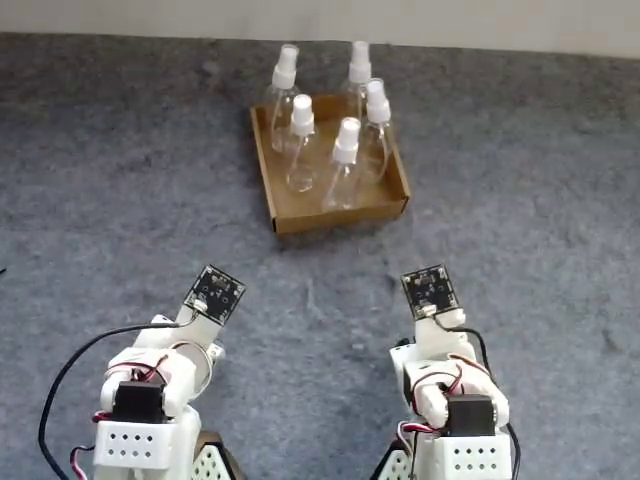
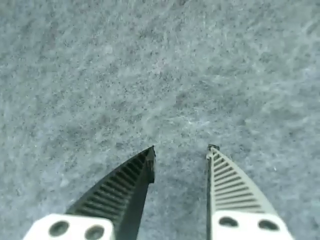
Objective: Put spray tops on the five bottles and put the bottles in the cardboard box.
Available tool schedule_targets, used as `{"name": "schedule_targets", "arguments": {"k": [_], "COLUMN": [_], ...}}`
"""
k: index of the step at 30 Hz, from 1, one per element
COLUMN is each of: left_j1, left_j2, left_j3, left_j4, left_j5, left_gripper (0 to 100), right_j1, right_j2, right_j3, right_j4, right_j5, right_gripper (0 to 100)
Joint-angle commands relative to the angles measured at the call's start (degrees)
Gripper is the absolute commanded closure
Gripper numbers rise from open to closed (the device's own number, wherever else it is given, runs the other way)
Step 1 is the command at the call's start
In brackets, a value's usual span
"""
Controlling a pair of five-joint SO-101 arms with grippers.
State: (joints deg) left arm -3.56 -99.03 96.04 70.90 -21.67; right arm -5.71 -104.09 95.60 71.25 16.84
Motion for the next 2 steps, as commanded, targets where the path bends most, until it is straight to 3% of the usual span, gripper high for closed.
{"name": "schedule_targets", "arguments": {"k": [1,2], "left_j1": [1.3,1.3], "left_j2": [-0.7,-0.7], "left_j3": [1.4,1.4], "left_j4": [0.3,0.3], "left_j5": [-0.5,-0.5], "left_gripper": [87,87], "right_j1": [0.7,0.7], "right_j2": [-0.7,-0.7], "right_j3": [9.3,9.3], "right_j4": [0.4,0.4], "right_j5": [0.5,0.5], "right_gripper": [97.5,97.5]}}
